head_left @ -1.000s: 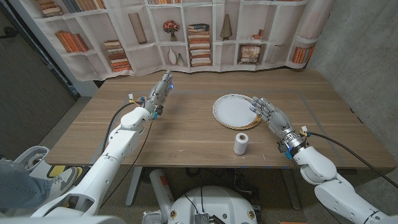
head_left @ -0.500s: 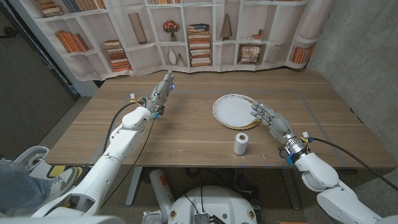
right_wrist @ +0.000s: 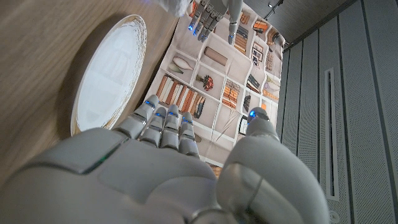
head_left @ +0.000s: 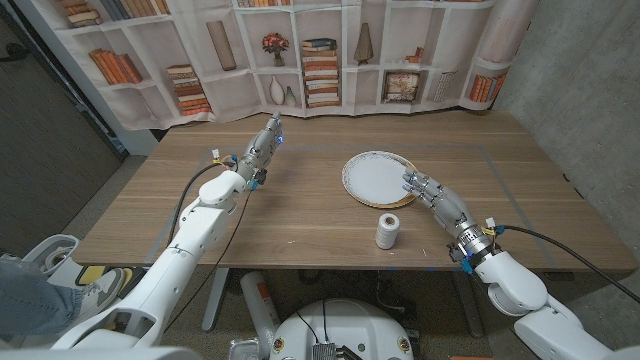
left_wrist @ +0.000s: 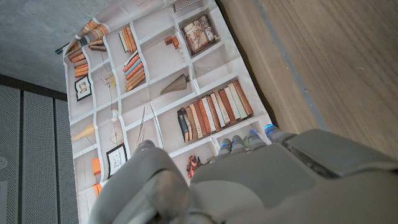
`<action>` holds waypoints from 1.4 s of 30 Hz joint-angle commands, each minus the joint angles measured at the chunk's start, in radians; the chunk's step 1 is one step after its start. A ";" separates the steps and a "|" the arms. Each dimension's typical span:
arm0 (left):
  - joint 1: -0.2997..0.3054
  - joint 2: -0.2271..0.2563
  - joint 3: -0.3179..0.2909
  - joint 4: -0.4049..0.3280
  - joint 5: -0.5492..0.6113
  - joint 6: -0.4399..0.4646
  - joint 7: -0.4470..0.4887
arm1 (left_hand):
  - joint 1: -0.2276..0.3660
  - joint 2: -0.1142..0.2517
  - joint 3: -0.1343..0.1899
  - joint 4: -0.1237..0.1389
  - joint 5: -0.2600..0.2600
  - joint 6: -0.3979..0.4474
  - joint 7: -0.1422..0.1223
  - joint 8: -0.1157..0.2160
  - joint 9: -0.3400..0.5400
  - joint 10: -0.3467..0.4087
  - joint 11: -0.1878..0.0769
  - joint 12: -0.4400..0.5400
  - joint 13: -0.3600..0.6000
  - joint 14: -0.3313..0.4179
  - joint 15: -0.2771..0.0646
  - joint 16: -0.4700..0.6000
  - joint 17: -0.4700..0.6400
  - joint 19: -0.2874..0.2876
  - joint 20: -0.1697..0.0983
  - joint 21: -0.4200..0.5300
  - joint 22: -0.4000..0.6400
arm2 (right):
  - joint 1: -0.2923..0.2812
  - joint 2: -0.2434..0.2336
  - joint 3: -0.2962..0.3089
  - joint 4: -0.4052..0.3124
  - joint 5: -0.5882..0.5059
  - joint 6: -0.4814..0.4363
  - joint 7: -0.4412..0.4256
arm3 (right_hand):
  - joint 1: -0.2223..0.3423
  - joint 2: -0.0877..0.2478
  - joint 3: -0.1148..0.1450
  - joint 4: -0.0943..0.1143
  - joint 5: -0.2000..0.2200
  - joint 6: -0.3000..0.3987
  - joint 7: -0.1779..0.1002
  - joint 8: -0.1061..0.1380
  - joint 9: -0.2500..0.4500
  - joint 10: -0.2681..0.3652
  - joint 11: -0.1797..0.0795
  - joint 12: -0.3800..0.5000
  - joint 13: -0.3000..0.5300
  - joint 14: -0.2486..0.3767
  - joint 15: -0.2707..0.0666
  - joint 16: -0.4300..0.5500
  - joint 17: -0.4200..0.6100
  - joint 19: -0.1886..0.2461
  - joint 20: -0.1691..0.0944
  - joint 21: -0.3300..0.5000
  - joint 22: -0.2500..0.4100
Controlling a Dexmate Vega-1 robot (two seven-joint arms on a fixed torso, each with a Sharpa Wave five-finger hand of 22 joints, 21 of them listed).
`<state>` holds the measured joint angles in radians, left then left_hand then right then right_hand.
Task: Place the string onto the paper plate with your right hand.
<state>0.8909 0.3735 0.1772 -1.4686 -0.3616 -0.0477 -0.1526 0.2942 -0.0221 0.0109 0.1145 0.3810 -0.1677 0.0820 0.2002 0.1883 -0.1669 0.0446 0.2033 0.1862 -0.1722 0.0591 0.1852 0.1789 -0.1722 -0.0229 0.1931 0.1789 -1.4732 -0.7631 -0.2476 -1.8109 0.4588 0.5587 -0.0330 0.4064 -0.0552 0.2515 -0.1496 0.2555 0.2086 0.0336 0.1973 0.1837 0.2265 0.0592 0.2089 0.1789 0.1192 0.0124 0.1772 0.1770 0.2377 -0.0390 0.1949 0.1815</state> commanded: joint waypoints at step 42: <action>-0.024 -0.011 0.017 0.027 0.006 0.001 -0.025 | 0.013 0.007 -0.015 -0.004 0.008 0.004 -0.002 0.002 0.002 0.003 0.003 0.004 0.004 -0.031 0.004 0.003 0.004 -0.060 0.008 0.008 0.004 | -0.136 -0.042 0.052 -0.183 -0.313 -0.180 -0.210 | 0.092 -0.035 0.007 -0.016 0.053 -0.055 -0.026 -0.009 0.008 -0.056 0.002 -0.013 0.007 -0.057 0.008 -0.002 0.004 -0.051 0.008 -0.009 -0.001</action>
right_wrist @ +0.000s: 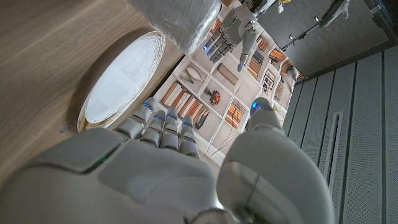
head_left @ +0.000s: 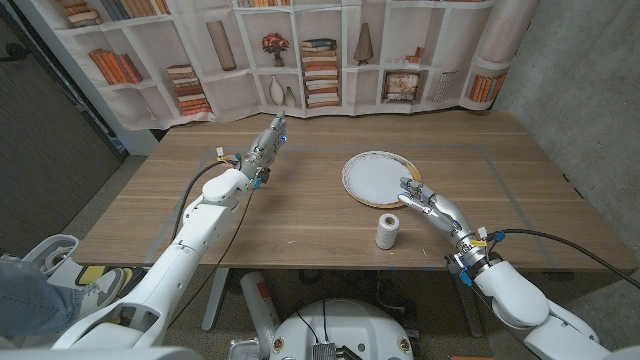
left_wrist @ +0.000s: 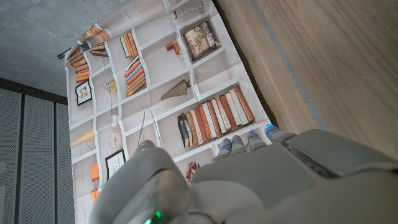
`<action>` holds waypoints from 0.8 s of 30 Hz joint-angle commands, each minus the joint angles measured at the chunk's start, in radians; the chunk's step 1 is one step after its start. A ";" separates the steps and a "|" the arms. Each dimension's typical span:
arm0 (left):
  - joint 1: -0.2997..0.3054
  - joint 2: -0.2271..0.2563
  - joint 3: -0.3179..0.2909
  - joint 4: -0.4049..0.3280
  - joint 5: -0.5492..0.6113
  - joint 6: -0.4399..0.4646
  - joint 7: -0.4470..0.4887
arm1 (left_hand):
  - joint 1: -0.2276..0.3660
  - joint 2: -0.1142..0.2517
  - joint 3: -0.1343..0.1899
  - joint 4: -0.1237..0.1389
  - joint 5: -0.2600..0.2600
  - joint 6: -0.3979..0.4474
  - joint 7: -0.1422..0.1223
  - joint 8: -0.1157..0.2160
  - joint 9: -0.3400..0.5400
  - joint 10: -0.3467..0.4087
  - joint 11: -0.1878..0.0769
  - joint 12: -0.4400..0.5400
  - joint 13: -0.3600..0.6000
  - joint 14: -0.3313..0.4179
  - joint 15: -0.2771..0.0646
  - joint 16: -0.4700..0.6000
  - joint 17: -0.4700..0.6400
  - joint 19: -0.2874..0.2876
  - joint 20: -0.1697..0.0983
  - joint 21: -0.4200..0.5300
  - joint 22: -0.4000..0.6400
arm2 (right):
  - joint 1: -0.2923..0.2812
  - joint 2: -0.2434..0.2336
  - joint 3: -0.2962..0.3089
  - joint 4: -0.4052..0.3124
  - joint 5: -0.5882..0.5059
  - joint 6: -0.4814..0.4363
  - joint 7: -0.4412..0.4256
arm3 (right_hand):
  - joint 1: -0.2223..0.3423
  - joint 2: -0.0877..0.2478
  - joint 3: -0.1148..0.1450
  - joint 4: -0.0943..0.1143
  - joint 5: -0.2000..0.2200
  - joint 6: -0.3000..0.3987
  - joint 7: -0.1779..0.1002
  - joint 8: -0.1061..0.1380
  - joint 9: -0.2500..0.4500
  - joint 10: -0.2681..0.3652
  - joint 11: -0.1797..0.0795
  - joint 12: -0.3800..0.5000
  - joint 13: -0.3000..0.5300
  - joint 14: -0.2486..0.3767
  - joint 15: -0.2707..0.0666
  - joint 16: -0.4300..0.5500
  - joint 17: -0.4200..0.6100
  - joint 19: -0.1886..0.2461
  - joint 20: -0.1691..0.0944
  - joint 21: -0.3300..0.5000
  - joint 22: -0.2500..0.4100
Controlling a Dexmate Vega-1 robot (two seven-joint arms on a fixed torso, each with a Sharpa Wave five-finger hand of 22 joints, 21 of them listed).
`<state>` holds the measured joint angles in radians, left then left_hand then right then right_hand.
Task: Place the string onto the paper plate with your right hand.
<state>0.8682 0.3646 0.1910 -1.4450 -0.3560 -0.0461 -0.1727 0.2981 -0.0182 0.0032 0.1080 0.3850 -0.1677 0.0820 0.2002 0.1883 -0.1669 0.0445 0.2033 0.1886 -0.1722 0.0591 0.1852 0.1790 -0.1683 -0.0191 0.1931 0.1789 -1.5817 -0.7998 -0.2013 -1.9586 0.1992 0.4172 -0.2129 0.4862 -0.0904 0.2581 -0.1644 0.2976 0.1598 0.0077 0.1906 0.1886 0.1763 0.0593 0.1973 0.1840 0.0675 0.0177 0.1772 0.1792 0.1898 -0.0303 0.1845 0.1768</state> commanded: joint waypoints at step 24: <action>0.013 0.001 0.011 -0.037 0.008 0.019 0.017 | 0.011 0.005 -0.013 0.002 0.004 0.007 0.003 0.003 0.002 0.002 0.010 0.004 0.001 -0.031 0.010 0.003 0.004 -0.064 0.000 0.009 0.004 | -0.037 0.001 -0.019 -0.024 -0.141 -0.056 -0.070 | 0.041 -0.016 -0.004 0.005 0.040 -0.092 -0.036 -0.016 0.004 -0.045 -0.007 -0.005 0.003 -0.020 -0.003 0.003 0.003 0.001 0.007 0.009 0.004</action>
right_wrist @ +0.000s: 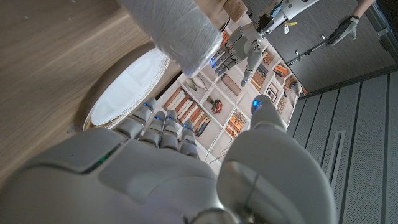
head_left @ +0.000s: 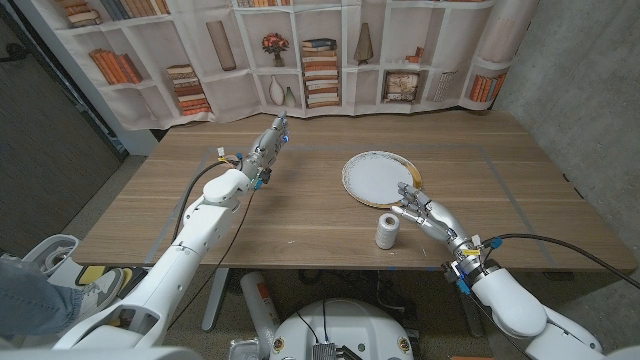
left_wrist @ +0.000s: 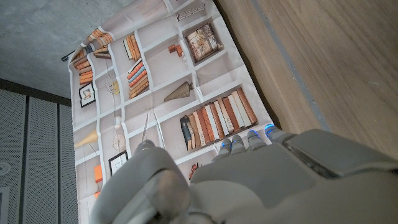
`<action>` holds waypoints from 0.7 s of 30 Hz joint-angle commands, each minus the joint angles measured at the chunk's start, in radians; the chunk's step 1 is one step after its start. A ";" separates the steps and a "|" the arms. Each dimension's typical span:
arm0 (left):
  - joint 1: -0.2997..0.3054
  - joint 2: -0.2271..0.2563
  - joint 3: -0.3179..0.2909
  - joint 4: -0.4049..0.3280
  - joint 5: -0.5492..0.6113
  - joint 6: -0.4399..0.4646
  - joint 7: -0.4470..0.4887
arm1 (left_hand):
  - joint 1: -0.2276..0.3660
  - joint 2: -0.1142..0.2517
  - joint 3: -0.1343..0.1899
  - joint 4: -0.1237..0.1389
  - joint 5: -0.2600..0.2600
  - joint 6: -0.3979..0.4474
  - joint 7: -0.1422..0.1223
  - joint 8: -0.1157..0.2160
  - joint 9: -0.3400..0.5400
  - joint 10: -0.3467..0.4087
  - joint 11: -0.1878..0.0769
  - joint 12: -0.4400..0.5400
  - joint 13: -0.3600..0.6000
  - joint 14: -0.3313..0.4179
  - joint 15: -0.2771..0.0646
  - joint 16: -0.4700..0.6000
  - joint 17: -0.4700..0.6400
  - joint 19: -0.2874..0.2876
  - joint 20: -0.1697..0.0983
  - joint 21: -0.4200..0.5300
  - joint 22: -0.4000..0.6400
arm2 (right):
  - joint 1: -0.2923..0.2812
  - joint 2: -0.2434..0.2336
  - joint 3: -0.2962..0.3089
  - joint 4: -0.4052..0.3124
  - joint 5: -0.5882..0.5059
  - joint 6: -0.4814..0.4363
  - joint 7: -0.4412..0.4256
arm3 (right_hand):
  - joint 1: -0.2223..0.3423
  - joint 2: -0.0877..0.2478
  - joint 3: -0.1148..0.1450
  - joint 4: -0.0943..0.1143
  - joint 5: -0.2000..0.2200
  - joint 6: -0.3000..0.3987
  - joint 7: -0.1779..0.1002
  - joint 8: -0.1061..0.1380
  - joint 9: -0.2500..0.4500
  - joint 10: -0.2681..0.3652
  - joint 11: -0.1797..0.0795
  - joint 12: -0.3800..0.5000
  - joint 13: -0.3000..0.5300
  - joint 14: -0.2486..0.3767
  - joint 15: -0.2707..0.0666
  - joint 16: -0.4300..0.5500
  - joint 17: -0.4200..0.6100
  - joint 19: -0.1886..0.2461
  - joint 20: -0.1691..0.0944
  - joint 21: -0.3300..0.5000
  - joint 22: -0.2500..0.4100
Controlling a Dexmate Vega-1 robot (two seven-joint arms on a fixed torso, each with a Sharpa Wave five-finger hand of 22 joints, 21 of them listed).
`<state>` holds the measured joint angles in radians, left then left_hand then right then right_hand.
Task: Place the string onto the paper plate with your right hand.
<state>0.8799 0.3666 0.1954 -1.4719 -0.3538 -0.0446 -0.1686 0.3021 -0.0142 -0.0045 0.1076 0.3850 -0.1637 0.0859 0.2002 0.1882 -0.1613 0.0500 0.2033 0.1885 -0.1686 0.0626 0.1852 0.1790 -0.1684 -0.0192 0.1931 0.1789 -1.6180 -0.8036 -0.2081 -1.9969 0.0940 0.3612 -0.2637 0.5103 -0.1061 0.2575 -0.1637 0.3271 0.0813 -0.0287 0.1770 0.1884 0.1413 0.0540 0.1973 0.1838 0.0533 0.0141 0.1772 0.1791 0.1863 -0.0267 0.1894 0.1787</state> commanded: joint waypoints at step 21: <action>-0.041 -0.012 0.032 0.022 0.021 0.042 -0.001 | 0.009 0.003 -0.010 0.002 0.005 0.005 -0.003 0.003 0.002 -0.004 0.004 0.003 0.001 -0.035 0.007 0.003 0.004 -0.065 0.003 0.009 0.004 | -0.005 0.045 -0.049 0.030 -0.137 -0.011 -0.098 | 0.029 -0.007 -0.007 0.007 0.027 -0.055 0.000 -0.001 0.005 -0.041 0.001 -0.008 0.003 -0.029 0.008 0.000 0.003 0.004 0.005 0.005 0.001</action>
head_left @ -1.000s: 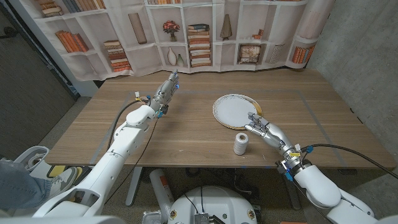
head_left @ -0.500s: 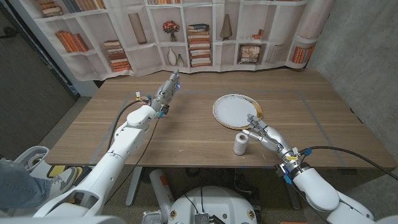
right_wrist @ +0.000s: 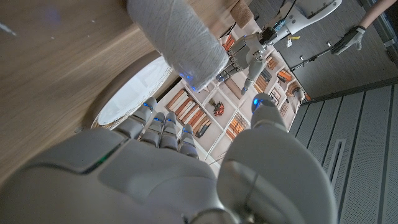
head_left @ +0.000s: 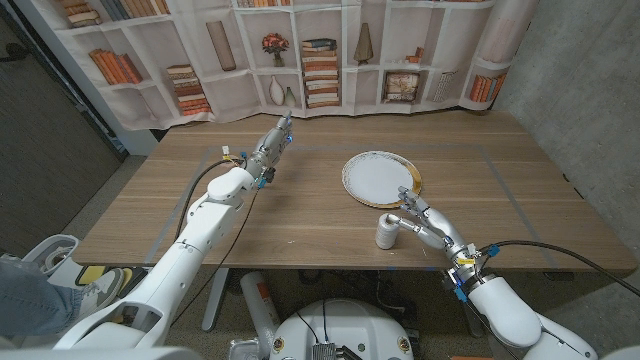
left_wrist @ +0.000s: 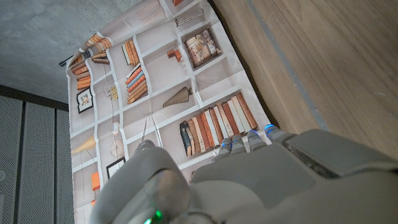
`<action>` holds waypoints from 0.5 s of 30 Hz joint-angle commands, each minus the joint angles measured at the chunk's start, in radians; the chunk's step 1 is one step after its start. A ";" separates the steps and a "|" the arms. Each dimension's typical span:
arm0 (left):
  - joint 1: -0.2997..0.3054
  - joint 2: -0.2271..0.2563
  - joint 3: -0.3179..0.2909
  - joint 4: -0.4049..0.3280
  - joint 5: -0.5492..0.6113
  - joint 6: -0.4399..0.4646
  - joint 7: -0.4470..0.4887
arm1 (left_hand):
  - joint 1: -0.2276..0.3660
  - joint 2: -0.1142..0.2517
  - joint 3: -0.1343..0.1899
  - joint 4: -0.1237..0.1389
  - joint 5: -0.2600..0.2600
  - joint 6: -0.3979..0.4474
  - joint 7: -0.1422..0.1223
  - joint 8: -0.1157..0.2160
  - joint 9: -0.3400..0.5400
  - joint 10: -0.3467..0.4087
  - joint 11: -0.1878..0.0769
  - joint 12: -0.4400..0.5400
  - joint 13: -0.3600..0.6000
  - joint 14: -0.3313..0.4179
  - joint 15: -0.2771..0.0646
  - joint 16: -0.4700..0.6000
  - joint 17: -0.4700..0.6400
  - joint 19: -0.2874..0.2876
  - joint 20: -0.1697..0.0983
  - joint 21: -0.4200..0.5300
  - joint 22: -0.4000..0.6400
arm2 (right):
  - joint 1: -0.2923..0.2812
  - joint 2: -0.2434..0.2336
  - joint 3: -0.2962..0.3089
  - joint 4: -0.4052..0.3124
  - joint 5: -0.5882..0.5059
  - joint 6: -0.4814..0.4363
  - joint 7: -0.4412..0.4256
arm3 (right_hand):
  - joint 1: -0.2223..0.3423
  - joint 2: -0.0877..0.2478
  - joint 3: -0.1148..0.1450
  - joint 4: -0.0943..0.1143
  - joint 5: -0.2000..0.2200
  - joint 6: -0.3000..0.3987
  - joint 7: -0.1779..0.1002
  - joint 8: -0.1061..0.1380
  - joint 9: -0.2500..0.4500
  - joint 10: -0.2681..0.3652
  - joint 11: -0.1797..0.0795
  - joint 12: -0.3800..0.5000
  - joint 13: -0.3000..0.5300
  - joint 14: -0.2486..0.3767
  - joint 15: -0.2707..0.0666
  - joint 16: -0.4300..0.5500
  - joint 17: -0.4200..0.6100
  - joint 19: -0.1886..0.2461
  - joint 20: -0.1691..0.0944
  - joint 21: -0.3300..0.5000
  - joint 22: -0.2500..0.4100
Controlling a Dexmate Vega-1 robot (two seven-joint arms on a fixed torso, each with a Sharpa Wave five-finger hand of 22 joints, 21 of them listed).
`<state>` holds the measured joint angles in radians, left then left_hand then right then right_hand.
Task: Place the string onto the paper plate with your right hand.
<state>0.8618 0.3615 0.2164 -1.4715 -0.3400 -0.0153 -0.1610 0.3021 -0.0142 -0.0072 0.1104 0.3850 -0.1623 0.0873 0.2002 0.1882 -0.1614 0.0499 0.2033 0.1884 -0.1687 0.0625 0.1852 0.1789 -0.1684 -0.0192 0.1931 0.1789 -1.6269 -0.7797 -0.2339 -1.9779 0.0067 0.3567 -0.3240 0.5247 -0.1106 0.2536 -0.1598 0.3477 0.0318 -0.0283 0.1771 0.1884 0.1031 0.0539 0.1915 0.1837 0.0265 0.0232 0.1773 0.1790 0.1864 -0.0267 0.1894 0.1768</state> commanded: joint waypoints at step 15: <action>-0.042 -0.011 0.012 0.026 0.016 0.020 -0.009 | 0.010 0.005 -0.010 0.000 0.005 0.005 -0.004 0.002 0.002 -0.004 0.002 0.003 0.002 -0.035 0.008 0.003 0.005 -0.066 0.004 0.009 0.004 | 0.053 0.028 -0.075 0.035 -0.081 -0.025 -0.035 | 0.020 -0.006 -0.006 0.006 0.014 -0.017 0.000 0.002 0.006 -0.009 0.001 0.000 0.003 0.004 -0.003 0.005 0.004 0.013 0.004 0.008 0.003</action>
<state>0.8370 0.3535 0.2281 -1.4514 -0.3297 0.0011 -0.1692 0.3021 -0.0142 -0.0142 0.1089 0.3850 -0.1604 0.0854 0.2002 0.1882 -0.1615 0.0498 0.2033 0.1883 -0.1687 0.0625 0.1852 0.1789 -0.1684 -0.0192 0.1931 0.1789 -1.6035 -0.7545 -0.2757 -1.9542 -0.0391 0.3540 -0.3548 0.5302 -0.1160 0.2497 -0.1558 0.3553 0.0211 -0.0285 0.1771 0.1884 0.0979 0.0592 0.1916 0.1837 0.0266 0.0231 0.1773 0.1790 0.1905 -0.0227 0.1894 0.1769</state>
